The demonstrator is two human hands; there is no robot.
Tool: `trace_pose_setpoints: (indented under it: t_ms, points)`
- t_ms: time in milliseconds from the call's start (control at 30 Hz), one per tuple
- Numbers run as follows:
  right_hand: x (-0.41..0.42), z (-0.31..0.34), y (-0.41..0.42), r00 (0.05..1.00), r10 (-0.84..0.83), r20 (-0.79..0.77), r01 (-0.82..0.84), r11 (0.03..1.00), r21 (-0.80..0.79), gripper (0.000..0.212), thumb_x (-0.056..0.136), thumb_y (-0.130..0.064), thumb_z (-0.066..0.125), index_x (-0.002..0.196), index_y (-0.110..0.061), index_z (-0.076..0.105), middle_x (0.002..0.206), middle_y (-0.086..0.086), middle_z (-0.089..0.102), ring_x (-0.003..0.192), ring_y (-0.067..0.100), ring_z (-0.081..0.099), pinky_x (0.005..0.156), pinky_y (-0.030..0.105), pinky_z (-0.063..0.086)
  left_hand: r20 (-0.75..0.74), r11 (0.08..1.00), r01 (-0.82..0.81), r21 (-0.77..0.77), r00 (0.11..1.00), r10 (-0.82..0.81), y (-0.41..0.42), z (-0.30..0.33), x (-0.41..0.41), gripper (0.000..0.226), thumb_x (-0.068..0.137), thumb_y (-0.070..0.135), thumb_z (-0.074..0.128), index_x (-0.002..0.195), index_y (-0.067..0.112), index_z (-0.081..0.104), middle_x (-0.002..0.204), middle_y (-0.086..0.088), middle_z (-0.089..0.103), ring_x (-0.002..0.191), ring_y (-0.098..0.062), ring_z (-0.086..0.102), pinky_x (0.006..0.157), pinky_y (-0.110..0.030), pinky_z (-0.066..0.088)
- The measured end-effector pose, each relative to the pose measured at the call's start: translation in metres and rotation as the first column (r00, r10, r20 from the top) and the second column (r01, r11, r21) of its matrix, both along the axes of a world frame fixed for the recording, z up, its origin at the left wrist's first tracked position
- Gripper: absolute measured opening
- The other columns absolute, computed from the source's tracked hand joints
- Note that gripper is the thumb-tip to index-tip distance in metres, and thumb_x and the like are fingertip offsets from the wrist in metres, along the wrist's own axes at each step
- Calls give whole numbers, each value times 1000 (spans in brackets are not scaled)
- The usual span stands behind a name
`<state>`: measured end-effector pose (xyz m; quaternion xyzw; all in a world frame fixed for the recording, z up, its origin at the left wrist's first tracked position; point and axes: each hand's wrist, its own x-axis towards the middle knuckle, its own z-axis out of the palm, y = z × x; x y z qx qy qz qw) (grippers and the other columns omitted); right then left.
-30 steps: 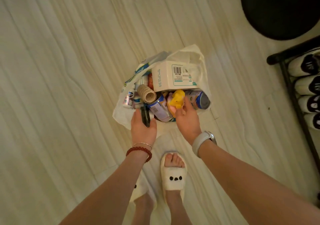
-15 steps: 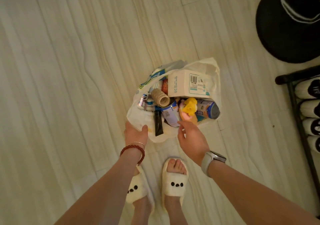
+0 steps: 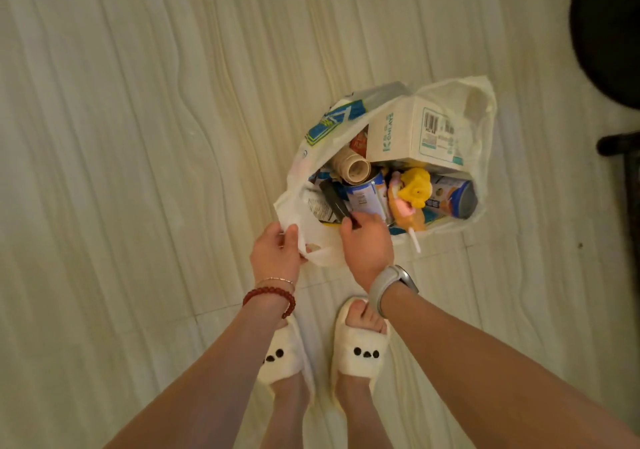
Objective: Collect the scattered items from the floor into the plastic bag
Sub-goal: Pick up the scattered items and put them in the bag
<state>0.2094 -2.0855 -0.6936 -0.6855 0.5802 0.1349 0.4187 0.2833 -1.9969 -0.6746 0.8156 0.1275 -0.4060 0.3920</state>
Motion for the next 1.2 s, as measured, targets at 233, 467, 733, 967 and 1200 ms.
trace_pose_setpoints:
  t_ms: [233, 467, 733, 967, 1200]
  points:
    - [1, 80, -25, 962, 271, 41, -265, 956, -125, 38, 91, -18, 42, 126, -8, 50, 127, 17, 53, 120, 35, 44, 97, 36, 33, -38, 908, 385, 167, 923, -384, 5, 61, 20, 42, 89, 30, 53, 128, 12, 48, 129, -11, 54, 115, -27, 53, 97, -33, 40]
    - [44, 228, -49, 845, 533, -35, -527, 822, -217, 46, 93, -19, 39, 138, -10, 34, 146, 11, 37, 134, 28, 31, 110, 39, 27, 334, 662, 640, 389, 572, -749, 5, 212, 87, 53, 92, 29, 43, 142, 18, 26, 148, -10, 29, 133, -28, 31, 108, -40, 29]
    - [134, 444, 16, 779, 594, 203, -564, 804, -190, 37, 94, -15, 38, 129, -9, 48, 130, 13, 55, 123, 27, 48, 100, 32, 36, 572, 865, 292, 407, 657, -491, 111, 422, 138, 49, 90, 24, 48, 136, 13, 38, 143, -11, 37, 132, -28, 33, 106, -42, 29]
    - [199, 560, 154, 562, 766, 313, -745, 633, -212, 35, 95, -19, 39, 127, -11, 50, 130, 7, 56, 123, 20, 48, 102, 28, 35, 646, 926, -279, 253, 761, 53, 312, 518, 138, 48, 86, 21, 51, 130, 2, 44, 132, -21, 49, 122, -37, 43, 102, -43, 35]
    - [279, 624, 303, 361, 893, 270, -826, 440, -353, 37, 95, -19, 40, 129, -9, 47, 134, 10, 53, 127, 26, 44, 107, 35, 33, 651, 850, -403, 339, 753, 98, 488, 582, 157, 46, 87, 17, 54, 131, 5, 44, 132, -22, 49, 120, -39, 45, 97, -46, 39]
